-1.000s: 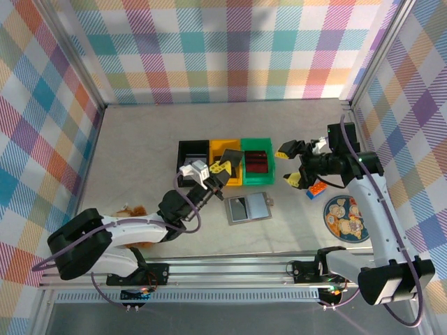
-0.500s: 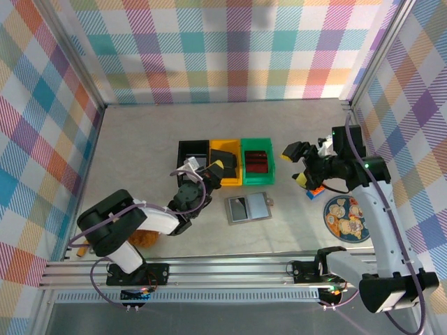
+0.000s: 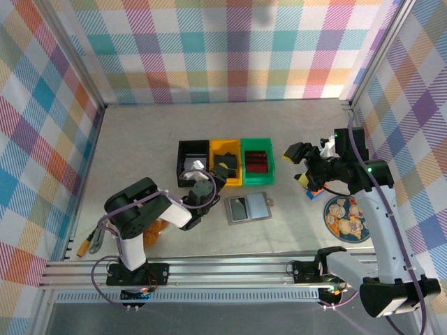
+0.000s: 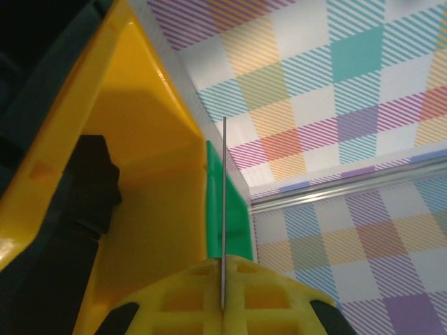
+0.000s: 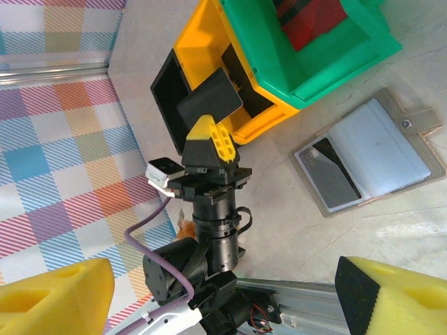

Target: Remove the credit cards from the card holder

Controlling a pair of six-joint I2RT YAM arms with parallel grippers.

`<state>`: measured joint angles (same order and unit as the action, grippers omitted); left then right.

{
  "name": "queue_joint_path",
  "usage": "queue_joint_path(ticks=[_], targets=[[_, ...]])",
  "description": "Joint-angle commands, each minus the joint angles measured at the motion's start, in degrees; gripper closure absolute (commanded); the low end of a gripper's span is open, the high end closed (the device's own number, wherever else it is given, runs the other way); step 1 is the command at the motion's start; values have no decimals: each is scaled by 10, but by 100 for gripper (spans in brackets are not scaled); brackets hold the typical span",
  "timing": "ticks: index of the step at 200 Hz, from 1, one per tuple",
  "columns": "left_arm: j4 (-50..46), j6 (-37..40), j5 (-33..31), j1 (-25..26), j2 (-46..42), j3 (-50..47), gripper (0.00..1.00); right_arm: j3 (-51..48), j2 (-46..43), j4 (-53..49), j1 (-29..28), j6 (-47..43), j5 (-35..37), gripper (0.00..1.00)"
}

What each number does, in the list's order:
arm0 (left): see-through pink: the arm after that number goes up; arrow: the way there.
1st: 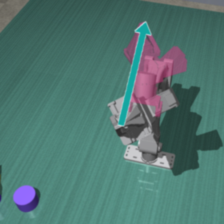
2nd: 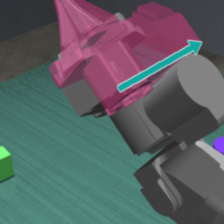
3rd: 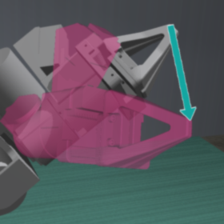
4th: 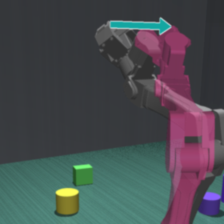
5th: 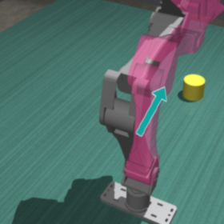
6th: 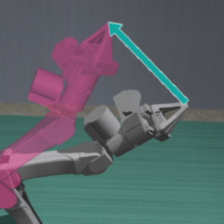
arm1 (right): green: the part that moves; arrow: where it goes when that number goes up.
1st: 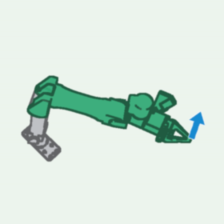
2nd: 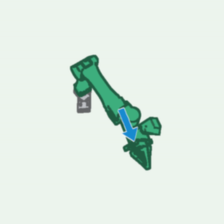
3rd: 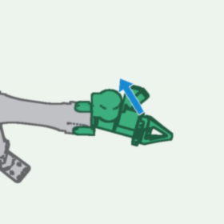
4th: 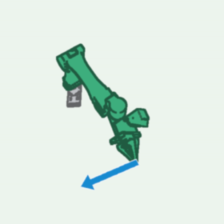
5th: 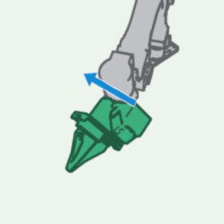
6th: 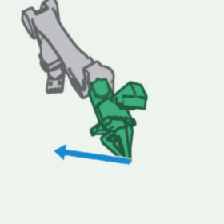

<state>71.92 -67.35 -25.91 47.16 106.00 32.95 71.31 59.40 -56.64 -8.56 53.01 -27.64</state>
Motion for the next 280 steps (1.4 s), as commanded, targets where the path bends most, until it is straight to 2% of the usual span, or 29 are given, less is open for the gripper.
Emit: queue_joint_path(ticks=[1,62,102,130,202,229,280], targets=[[-15,-45,12,-17,19,29,100,-9,-11,0,4,-15,-7,16],[-85,-72,14,-23,33,53,100,-14,-12,0,4,-19,-10,16],[-111,-84,41,-30,50,71,99,-17,-13,4,4,-18,-13,16],[-121,-98,41,-32,56,74,94,-20,-14,6,4,-18,-14,15],[-149,-150,74,-39,97,93,91,-24,-13,7,4,-16,-16,15],[-150,-143,72,-39,88,90,88,-28,-16,13,4,-13,-20,15],[-186,-134,82,-43,71,92,75,-30,-18,12,4,-13,-20,15]])
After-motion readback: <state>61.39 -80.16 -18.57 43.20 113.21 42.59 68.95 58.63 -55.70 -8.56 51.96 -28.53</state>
